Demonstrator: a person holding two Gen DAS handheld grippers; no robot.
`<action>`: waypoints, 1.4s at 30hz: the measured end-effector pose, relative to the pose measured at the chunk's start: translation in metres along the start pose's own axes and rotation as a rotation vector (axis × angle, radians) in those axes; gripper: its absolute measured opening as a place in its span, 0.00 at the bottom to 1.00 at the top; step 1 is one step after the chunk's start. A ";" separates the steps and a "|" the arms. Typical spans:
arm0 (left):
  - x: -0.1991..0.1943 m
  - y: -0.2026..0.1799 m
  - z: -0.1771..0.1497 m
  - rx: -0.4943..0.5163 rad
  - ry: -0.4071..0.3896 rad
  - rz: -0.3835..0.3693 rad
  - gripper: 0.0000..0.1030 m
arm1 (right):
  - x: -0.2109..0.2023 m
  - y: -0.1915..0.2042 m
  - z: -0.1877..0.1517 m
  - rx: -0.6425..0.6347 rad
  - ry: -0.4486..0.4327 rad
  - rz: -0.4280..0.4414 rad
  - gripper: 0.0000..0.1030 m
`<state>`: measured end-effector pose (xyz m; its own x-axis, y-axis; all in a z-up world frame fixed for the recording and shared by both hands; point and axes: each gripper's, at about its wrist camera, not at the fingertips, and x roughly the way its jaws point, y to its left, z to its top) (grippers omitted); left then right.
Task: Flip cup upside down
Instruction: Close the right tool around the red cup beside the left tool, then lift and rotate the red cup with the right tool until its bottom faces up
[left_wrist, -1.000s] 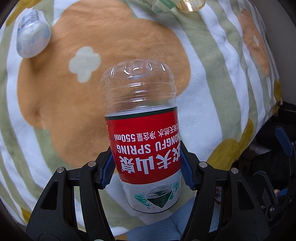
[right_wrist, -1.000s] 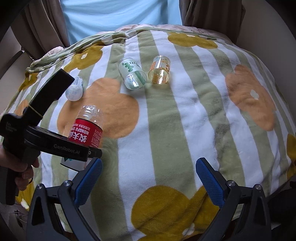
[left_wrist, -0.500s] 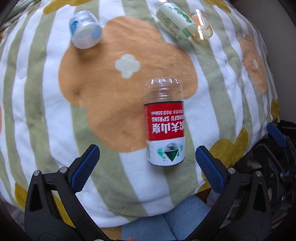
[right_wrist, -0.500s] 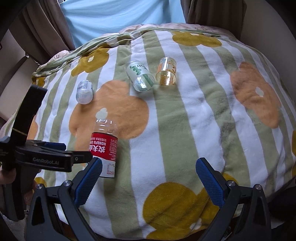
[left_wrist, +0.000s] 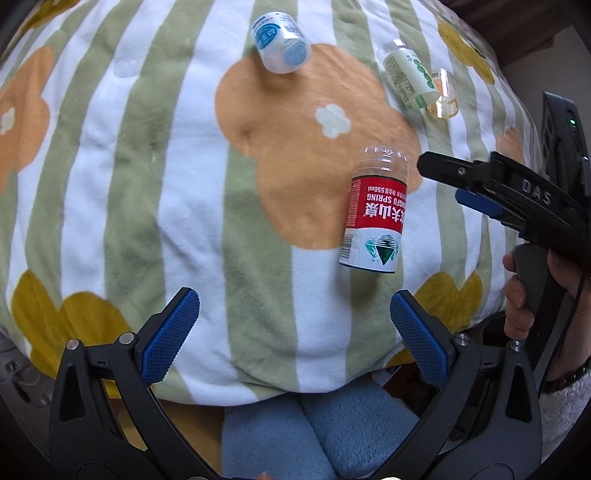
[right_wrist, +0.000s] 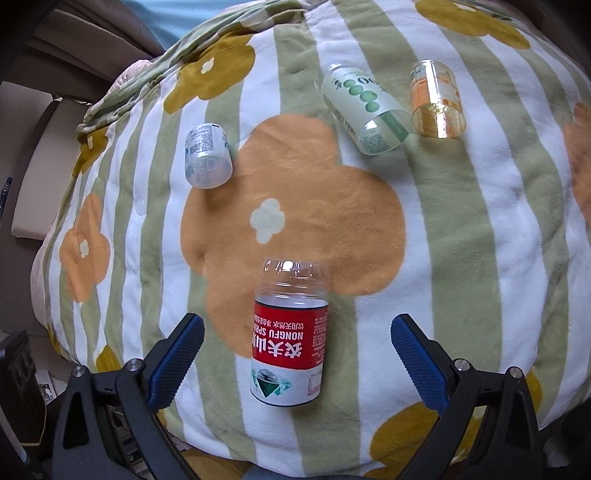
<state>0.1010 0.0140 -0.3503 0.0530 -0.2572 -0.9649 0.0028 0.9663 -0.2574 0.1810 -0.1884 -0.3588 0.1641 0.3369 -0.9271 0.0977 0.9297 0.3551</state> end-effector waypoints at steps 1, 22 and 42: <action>0.000 0.002 -0.001 -0.009 -0.001 -0.005 1.00 | 0.010 0.000 0.003 0.010 0.021 0.005 0.95; 0.001 0.015 -0.004 -0.063 -0.001 -0.028 1.00 | 0.084 -0.006 0.028 0.082 0.210 0.035 0.58; 0.014 0.013 -0.007 -0.076 0.020 -0.044 1.00 | 0.013 0.017 0.013 -0.205 -0.195 0.075 0.58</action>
<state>0.0952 0.0233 -0.3674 0.0350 -0.2998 -0.9533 -0.0708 0.9508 -0.3016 0.1971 -0.1704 -0.3632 0.3513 0.3893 -0.8515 -0.1194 0.9206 0.3717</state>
